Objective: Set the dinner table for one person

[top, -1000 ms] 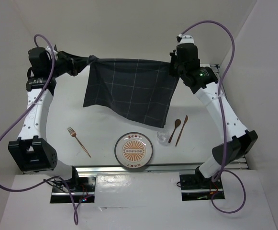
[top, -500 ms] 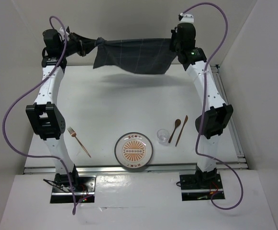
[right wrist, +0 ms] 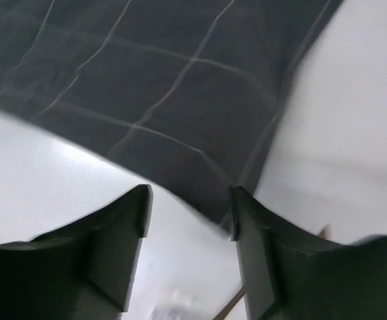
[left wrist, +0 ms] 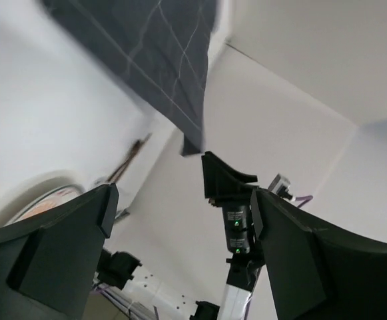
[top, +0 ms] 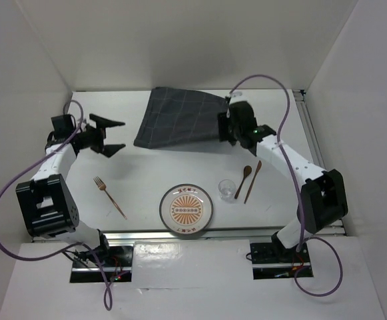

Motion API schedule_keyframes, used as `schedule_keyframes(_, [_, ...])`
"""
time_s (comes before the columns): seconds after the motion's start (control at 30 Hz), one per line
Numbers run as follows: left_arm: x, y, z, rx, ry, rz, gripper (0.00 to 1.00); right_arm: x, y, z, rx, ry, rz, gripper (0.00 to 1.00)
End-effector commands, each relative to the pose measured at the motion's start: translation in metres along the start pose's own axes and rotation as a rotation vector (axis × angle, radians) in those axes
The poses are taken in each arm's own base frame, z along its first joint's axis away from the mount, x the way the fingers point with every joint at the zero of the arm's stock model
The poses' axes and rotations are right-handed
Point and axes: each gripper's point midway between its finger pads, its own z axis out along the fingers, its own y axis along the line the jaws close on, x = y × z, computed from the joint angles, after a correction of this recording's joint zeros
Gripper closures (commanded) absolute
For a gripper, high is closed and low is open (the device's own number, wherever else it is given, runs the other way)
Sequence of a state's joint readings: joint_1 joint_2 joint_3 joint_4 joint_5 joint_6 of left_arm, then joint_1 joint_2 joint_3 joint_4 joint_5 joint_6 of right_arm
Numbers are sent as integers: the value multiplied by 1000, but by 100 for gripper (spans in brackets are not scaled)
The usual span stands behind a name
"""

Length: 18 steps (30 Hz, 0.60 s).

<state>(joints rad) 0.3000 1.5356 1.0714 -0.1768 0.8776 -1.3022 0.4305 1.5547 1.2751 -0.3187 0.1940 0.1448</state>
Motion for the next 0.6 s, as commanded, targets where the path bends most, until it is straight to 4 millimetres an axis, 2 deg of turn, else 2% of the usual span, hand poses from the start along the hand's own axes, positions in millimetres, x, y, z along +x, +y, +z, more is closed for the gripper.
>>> schedule_keyframes(0.0, [10,34,-23,-83,-13,51,0,47,25,-14,-76,78,-33,26])
schedule_keyframes(0.03, [5,35,-23,-101,-42,93,0,56,23,-18,-69,106,-23,14])
schedule_keyframes(0.07, [-1,26,-25,-101,-62,130,0,60,22,-19,-65,121,-16,10])
schedule_keyframes(0.13, [-4,28,-11,-155,-53,208,8,63,17,-23,-42,138,-9,8])
schedule_keyframes(0.17, [-6,28,-6,-185,-52,236,20,62,18,-24,-40,140,6,8])
schedule_keyframes(0.2, [-9,13,-2,-188,-59,296,50,53,14,-23,-28,130,30,12])
schedule_keyframes(0.23, [-11,13,6,-211,-48,326,70,50,9,-22,-14,138,54,16])
schedule_keyframes(0.27, [-17,36,21,-319,-40,321,83,57,11,-18,-21,186,87,25])
schedule_keyframes(0.3, [-24,31,28,-343,-55,346,95,47,3,-15,-8,185,135,51])
schedule_keyframes(0.33, [-28,38,36,-382,-62,342,95,48,2,-13,-25,213,177,67])
schedule_keyframes(0.37, [-35,59,50,-456,-56,336,92,61,-2,-6,-6,285,252,81])
schedule_keyframes(0.4, [-40,61,56,-479,-61,337,81,58,-21,-1,19,302,337,100])
schedule_keyframes(0.43, [-44,66,63,-507,-64,338,64,65,-25,3,10,341,398,100])
schedule_keyframes(0.47, [-49,85,76,-581,-59,342,36,71,-19,6,-53,393,489,100])
schedule_keyframes(0.5, [-51,79,81,-599,-62,377,24,78,-34,8,-54,411,564,100])
schedule_keyframes(0.53, [-55,82,85,-638,-69,396,14,81,-36,9,-74,420,612,78])
schedule_keyframes(0.57, [-58,88,91,-703,-95,439,5,78,-32,10,-124,419,665,60])
